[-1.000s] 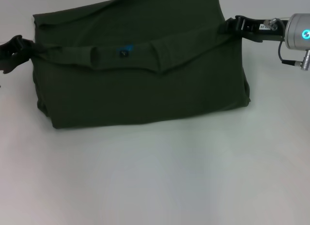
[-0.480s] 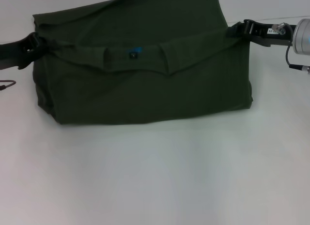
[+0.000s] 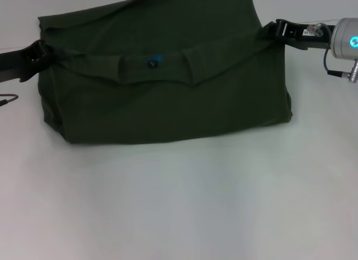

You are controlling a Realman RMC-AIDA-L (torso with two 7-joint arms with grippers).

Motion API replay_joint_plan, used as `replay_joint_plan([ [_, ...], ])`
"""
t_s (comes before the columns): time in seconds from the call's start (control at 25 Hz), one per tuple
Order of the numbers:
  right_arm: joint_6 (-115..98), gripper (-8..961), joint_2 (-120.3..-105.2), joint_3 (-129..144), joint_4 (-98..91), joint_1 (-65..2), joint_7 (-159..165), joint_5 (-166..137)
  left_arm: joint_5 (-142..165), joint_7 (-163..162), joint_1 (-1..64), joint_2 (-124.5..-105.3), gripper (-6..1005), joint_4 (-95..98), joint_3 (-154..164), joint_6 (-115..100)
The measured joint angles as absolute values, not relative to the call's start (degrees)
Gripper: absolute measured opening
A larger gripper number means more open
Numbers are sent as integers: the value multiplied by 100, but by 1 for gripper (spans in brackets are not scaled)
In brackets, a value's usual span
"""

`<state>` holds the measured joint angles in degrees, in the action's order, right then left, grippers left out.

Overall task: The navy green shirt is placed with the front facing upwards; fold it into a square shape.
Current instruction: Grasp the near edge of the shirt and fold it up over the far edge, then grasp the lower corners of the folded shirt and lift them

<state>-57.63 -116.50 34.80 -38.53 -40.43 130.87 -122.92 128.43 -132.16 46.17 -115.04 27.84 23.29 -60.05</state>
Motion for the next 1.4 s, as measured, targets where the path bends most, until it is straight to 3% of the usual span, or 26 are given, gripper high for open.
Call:
replay_joint_plan([
  [0.12, -5750, 114, -11634, 3568, -3796, -4092, 13088, -12327, 12842, -13240, 4606, -11506, 27, 2778, 2329, -5996],
  [0.44, -5527, 136, -11482, 3830, -3406, -4234, 13132, -12345, 12853, -13249, 4596, -11550, 216, 2777, 2341, -5990],
  [0.64, -5506, 305, -11402, 3933, -3391, -4209, 13266, -12369, 12879, -13266, 4591, -11536, 309, 2777, 2355, -6054],
  [1.08, -6278, 389, -11119, 3985, -3461, -4147, 13452, -12456, 12864, -13336, 4431, -11483, 769, 3181, 2357, -6981],
  [1.2, -6720, 402, -11091, 3936, -3527, -4096, 13199, -12395, 12882, -13335, 4284, -11449, 765, 3452, 2409, -7503],
  [1.4, -7532, 589, -11017, 3841, -3560, -3923, 12469, -11972, 12885, -13339, 3947, -11468, 763, 4051, 2479, -8299],
])
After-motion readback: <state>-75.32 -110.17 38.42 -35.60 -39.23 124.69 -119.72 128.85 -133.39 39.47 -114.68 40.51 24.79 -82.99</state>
